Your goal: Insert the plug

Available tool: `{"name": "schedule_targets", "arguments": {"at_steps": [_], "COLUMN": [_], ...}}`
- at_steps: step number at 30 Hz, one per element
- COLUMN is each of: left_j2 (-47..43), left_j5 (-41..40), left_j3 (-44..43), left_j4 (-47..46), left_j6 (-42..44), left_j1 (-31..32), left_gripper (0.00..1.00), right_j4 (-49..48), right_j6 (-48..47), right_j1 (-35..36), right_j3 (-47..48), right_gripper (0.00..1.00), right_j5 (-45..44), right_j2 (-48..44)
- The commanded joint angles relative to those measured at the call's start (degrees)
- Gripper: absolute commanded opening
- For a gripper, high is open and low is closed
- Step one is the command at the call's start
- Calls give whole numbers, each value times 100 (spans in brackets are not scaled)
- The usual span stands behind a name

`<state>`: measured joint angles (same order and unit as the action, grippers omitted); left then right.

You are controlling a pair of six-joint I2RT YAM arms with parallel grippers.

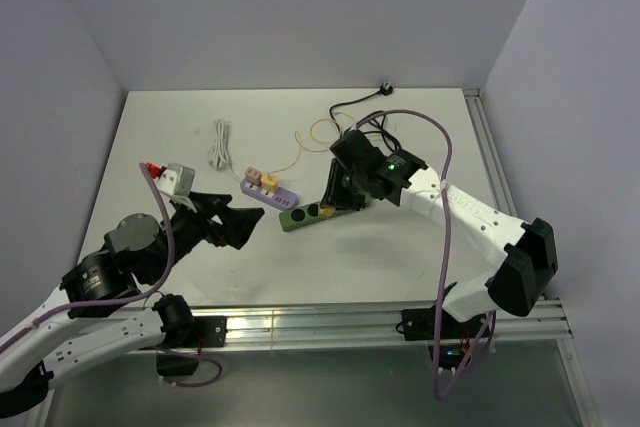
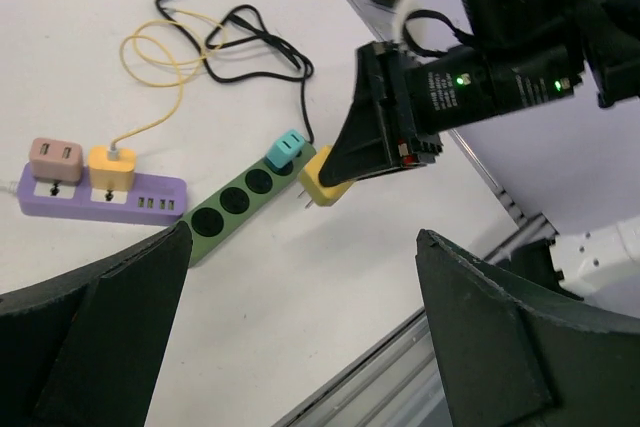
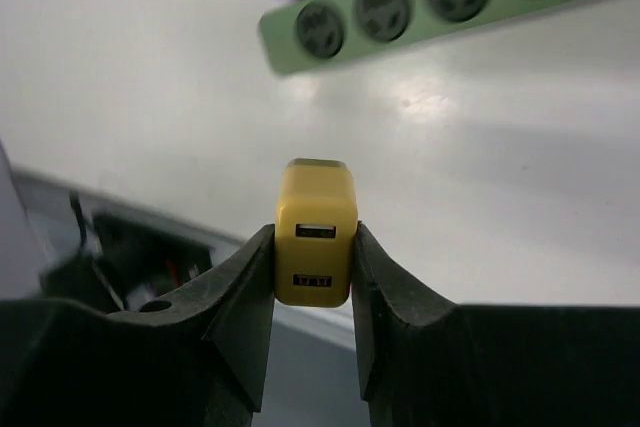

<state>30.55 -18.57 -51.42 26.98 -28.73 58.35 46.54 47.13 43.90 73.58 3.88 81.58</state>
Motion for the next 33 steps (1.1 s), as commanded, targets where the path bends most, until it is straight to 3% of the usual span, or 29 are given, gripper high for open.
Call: {"name": "schedule_targets", "arguments": {"at_steps": [1,10,15,21,28,31,33], "left_j2": [-57,-58,39,390,461,365,111], "left_j5": [-691,-788,-1517,-1474,-1395,-2025,-2851], "left_j3": [123,360,440,211,203,-51,-158], "left_j4": [-53,79,439,720,755,1541,2072], "left_j6": [-457,-1081,-2004,-2171,-2189,-2784,-3698], "left_j1": [1,1,1,1,1,1,1], "left_gripper": [99,99,99,100,99,98,96], "right_j4": [214,1321,2444,3623,3554,3529,3397], "right_j6": [1305,3669,4470,5595,6236,6299,6317], "right_j1": [4,48,215,549,681,725,717], "right_j3": [244,577,1842,3241,3302,3190,3084], "right_gripper": [0,0,0,0,0,0,0], "right_j5": [-1713,-2962,-2989,-3157,-3446,-3412,-3385], "right_j2": [-11,735,1981,3108,3232,3233,3145]}}
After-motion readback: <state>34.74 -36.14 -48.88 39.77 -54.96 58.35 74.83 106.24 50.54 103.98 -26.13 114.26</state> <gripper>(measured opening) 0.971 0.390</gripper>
